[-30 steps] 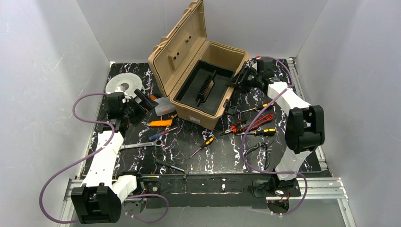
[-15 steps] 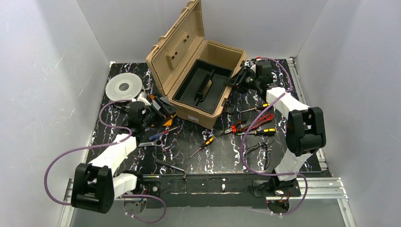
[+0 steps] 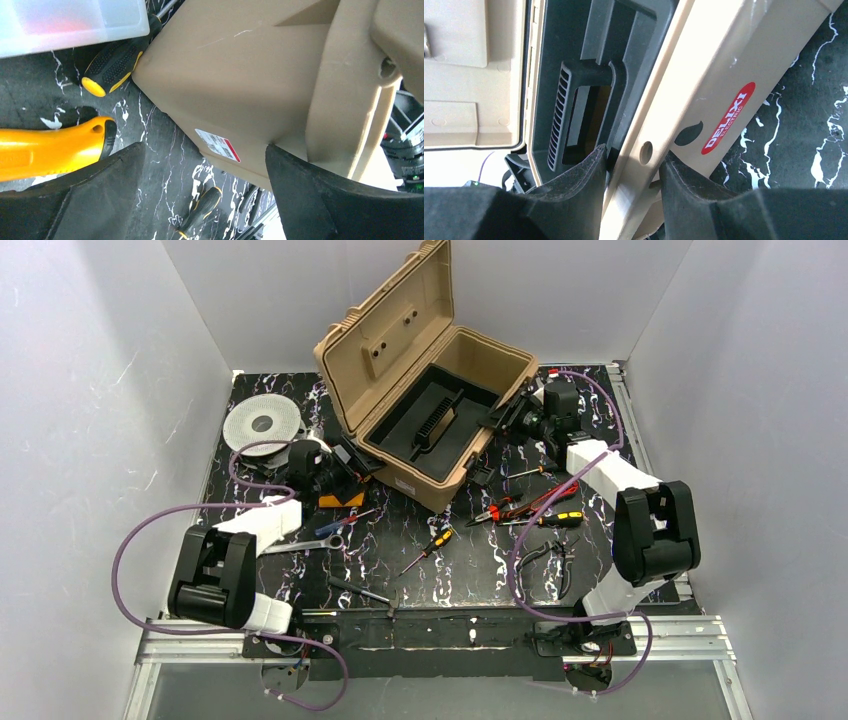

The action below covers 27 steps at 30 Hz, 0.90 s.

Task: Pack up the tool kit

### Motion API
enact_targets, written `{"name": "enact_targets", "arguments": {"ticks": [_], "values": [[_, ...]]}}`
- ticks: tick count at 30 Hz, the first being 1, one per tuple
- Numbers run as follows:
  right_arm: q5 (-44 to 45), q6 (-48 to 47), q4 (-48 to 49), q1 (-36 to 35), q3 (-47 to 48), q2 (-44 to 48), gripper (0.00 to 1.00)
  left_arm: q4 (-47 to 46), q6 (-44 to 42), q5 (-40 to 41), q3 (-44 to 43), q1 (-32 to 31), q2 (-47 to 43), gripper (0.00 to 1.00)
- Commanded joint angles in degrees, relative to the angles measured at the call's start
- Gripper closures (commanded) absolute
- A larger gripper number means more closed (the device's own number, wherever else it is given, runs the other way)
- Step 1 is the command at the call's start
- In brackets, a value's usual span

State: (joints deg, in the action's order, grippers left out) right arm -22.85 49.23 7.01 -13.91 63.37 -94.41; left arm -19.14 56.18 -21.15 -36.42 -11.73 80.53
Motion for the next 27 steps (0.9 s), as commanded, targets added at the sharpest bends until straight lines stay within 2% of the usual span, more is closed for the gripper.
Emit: {"name": "enact_targets", "arguments": {"ticks": [1,3,6,12,14,18,20,24,27], "values": [[-5.1,-2.2,-7.6,-3.9,-3.3,2.1,0.64,-7.8,1.6,3.2,-7.5,0.1,0.9,0.10],[-4.9,-3.5,-9.2,-3.5,-2.2,2.3,0.60,-7.5,1.0,4.0,-8.3,0.2,0.9,0.10],[-3.2,-7.2,-17.5,-2.6,2.1,3.0,0.44,-7.0,-0.7,3.9,-9.5,0.2,0.6,0.09],[8.3,-11.7,-29.4,-0.8,3.3,11.4,0.18,-1.7,-3.3,5.8,-6.6,0.2,-6.3,0.09],[12.5,-11.7,-31.9,-0.3,2.2,14.6,0.12,1.5,-4.1,7.3,-4.6,0.2,-10.2,0.09],[23.4,-9.3,-35.8,1.5,-0.5,20.9,0.15,13.0,-6.8,9.6,-3.4,0.4,-17.8,0.06],[25.9,-8.3,-36.9,3.6,-2.0,23.4,0.16,21.0,-9.9,10.8,-4.9,0.5,-21.3,0.02],[29.2,-4.9,-36.8,9.1,-7.5,28.5,0.19,34.9,-20.3,12.4,-10.2,0.9,-27.4,0.02],[33.7,0.4,-34.7,12.2,-13.2,33.3,0.26,42.5,-28.3,13.9,-14.4,1.0,-30.0,0.02]]}}
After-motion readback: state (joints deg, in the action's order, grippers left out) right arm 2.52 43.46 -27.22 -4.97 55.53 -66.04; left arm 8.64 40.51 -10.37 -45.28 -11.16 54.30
